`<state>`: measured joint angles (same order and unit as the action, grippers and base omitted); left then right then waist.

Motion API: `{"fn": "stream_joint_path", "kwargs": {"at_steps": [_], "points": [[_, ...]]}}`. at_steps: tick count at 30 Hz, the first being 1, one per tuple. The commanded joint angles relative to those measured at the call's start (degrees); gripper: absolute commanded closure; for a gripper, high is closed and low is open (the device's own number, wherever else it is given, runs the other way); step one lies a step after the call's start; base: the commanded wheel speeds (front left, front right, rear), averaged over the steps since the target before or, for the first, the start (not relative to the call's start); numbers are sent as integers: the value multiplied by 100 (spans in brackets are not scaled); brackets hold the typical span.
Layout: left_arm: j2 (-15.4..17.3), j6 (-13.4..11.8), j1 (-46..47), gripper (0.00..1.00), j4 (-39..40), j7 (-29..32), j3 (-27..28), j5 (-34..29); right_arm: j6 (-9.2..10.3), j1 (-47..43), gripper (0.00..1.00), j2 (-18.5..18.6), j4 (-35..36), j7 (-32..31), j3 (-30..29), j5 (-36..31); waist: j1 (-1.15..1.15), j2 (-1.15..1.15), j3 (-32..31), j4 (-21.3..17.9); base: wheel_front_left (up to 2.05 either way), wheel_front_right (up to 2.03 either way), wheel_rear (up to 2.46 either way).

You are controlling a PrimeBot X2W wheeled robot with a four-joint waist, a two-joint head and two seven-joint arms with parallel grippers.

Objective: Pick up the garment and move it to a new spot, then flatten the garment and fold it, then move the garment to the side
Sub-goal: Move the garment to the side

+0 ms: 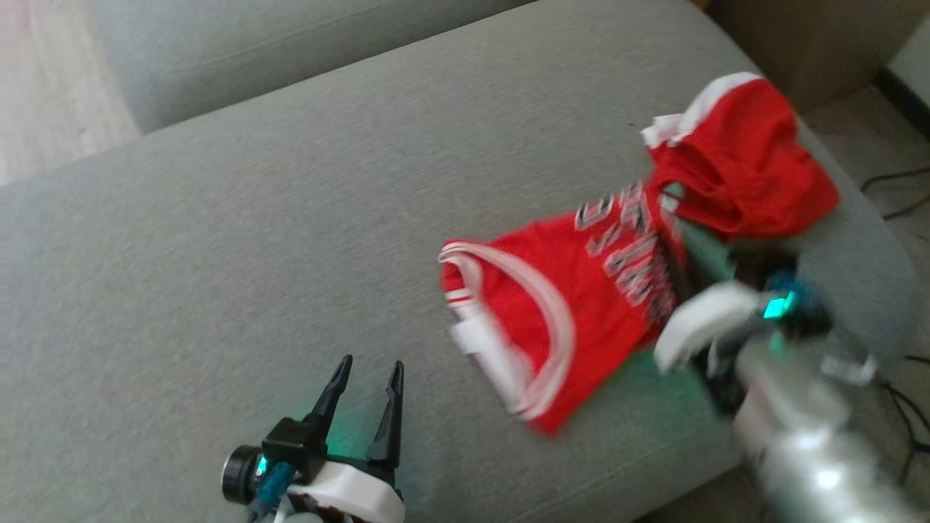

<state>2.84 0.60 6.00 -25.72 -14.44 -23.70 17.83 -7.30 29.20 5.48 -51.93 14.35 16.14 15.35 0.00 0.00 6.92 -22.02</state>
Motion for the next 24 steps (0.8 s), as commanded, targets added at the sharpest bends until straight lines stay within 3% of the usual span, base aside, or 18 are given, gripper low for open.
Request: {"fn": "stream_joint_path", "kwargs": {"at_steps": [1,8,16,17,18,21,24], "points": [[4,22,258,0,108,-56,259,-76,-19,643,100,160,24,64,4,-135,0,0,171,257,0,0,0],[4,43,352,0,69,-56,307,-171,-19,1714,100,842,-749,64,-678,-477,0,0,380,623,0,0,0],[4,10,511,0,67,-56,297,-251,-19,2456,100,2055,-1649,53,-1673,-1287,0,0,562,918,0,0,0],[4,-8,521,0,51,-56,308,-265,-19,2500,17,2164,-1689,55,-1794,-1410,0,0,575,936,0,0,0],[4,-16,531,0,34,-56,315,-274,-19,2525,0,2235,-1721,56,-1899,-1539,0,0,583,954,0,0,0],[4,-57,560,0,-4,-56,371,-315,-19,2577,0,2255,-1707,60,-2301,-1747,0,0,608,978,0,0,0],[4,-115,577,0,-5,-56,449,-352,-19,2514,0,2045,-1331,62,-2584,-1882,0,0,608,991,0,0,0]]}}
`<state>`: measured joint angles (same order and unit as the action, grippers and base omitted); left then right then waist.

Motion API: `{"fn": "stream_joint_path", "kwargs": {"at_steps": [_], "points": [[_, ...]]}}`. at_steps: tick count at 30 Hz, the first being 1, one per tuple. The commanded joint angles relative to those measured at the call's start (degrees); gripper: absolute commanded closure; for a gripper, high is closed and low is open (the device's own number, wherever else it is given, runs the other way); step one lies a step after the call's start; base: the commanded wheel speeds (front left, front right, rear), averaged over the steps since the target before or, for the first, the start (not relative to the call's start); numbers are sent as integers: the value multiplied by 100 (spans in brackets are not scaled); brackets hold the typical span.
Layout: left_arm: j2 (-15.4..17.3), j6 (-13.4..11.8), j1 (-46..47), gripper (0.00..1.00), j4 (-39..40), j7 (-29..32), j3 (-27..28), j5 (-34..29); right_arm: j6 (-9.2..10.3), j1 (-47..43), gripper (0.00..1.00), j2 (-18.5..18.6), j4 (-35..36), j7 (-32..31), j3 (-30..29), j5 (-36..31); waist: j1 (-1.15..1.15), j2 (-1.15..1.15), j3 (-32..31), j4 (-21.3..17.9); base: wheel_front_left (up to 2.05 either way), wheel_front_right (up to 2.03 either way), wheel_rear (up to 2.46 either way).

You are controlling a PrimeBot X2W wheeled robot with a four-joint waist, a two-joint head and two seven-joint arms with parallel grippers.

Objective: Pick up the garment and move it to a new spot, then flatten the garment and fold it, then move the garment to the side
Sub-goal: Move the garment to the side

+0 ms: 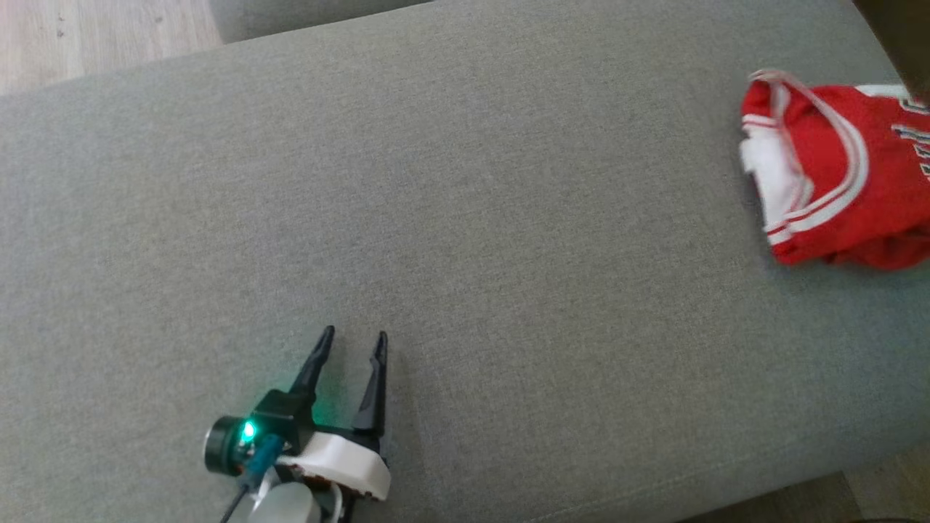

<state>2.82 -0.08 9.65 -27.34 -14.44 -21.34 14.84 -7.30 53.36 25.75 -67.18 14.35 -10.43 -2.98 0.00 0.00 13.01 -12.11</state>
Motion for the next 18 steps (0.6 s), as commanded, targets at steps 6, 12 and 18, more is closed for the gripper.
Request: {"fn": "stream_joint_path", "kwargs": {"at_steps": [6,12,18], "points": [[6,-174,164,0,236,-56,525,-84,-19,-404,0,-773,1312,63,213,95,0,0,-74,62,0,0,0],[6,-241,48,0,343,-56,917,-139,-19,-1195,0,-1519,2324,64,969,641,0,0,-212,261,0,0,0],[6,-293,-114,0,425,-56,1161,-160,-19,-2244,0,-1972,2887,64,1278,1105,0,0,-405,657,0,0,0]]}}
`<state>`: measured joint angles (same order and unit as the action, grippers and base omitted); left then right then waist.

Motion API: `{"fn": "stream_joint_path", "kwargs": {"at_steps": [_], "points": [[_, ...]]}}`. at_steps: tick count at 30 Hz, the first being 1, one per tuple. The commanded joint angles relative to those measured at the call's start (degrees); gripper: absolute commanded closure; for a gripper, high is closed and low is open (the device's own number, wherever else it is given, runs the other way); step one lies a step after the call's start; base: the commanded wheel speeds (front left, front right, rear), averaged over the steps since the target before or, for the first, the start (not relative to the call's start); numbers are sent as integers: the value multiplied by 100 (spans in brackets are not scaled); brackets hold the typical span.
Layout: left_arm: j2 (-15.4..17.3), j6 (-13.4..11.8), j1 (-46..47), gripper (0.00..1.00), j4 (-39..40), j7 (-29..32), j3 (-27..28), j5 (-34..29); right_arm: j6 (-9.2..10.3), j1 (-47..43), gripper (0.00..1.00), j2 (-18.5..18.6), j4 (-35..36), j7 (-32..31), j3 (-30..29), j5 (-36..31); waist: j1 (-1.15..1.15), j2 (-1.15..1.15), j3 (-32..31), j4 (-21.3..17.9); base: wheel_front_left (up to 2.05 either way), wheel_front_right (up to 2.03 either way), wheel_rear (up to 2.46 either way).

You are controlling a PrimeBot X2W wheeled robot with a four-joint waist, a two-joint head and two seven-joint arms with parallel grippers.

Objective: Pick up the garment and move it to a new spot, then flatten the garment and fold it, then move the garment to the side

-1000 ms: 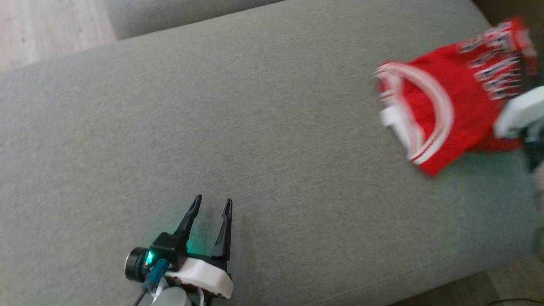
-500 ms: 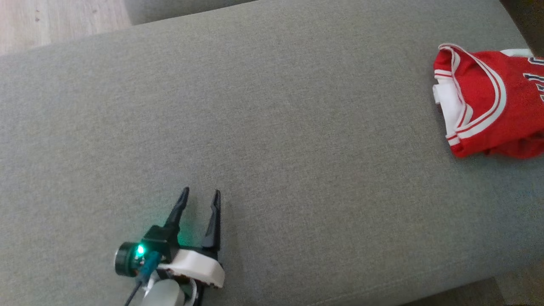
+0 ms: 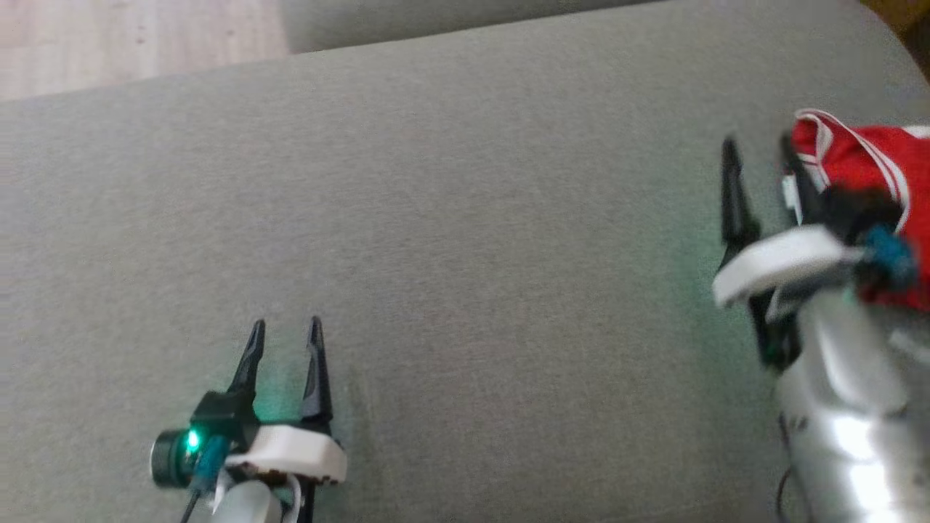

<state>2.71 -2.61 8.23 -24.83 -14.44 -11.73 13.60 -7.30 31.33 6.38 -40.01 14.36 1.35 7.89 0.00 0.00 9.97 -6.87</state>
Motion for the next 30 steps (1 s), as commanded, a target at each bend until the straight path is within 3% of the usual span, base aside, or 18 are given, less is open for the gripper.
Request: {"fn": "stream_joint_path", "kwargs": {"at_steps": [1,10,23,30], "points": [[17,-47,-9,0,178,-56,233,-36,-19,-216,0,-78,212,63,118,9,0,0,-134,196,0,0,0],[17,-81,-213,0,264,-56,461,-65,-19,-1219,0,-319,379,63,104,88,0,0,-331,648,0,0,0],[17,-90,-310,0,265,-56,627,-83,-19,-1453,0,-348,503,63,372,303,0,0,-625,746,0,0,0],[17,33,-453,0,230,-56,692,85,-19,-1651,0,-349,469,63,531,457,0,0,-860,770,0,0,0]]}}
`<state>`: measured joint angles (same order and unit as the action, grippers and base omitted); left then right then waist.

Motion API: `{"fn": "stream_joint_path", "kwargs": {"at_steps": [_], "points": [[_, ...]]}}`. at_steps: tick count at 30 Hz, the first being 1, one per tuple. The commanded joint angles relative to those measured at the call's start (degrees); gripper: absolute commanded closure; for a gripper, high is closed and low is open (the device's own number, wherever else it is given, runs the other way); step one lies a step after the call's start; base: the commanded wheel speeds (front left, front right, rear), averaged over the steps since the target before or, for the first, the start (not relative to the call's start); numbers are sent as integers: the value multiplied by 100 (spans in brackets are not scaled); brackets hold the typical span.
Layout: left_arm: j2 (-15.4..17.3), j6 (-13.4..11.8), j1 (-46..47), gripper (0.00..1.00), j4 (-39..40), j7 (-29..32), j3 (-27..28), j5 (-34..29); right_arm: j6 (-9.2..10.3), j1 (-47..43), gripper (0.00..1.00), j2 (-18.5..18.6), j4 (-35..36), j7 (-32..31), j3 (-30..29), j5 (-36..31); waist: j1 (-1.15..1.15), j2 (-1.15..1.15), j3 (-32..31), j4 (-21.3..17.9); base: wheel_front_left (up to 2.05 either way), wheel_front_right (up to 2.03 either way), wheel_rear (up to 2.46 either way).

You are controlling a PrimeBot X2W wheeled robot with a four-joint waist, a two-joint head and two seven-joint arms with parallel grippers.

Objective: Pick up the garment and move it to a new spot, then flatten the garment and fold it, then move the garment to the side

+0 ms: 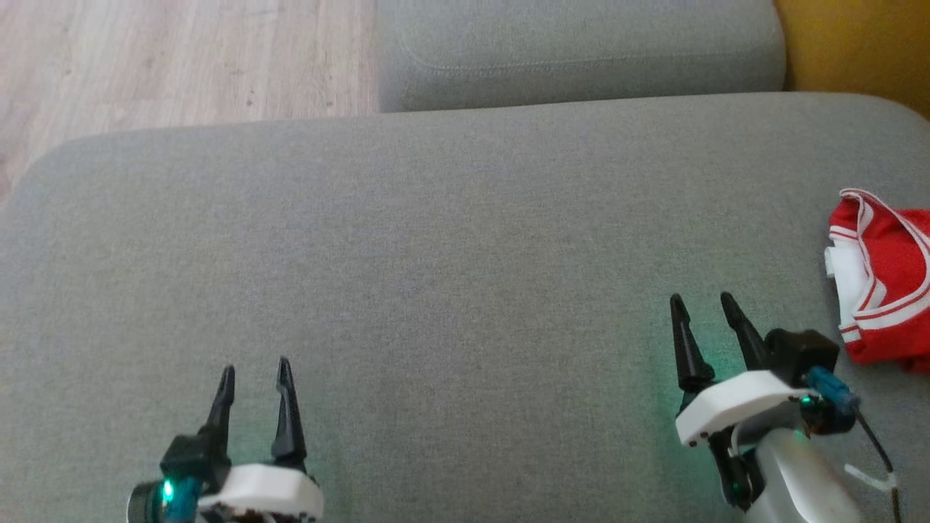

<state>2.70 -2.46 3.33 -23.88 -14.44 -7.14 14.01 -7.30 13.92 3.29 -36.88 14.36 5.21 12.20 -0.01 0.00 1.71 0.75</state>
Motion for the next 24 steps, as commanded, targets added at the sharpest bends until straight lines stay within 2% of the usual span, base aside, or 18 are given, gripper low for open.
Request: {"fn": "stream_joint_path", "kwargs": {"at_steps": [1,5,6,12,24], "points": [[18,42,15,0,134,-56,246,65,-19,70,0,-40,154,63,159,37,1,0,-47,11,0,0,0],[18,144,-44,0,143,-56,257,144,-19,33,0,-41,167,63,201,80,1,0,-70,13,0,0,0],[1,148,-239,100,-7,1,24,139,0,-80,100,-6,2,0,41,43,1,0,-72,14,0,0,0],[-3,152,-393,100,-416,48,-5,218,0,-367,100,-18,-376,-48,26,98,1,0,-78,12,0,0,0],[-1,240,-322,100,-271,261,137,1014,-2,-412,100,-20,-95,-261,-98,925,1,0,-86,3,0,0,0]]}}
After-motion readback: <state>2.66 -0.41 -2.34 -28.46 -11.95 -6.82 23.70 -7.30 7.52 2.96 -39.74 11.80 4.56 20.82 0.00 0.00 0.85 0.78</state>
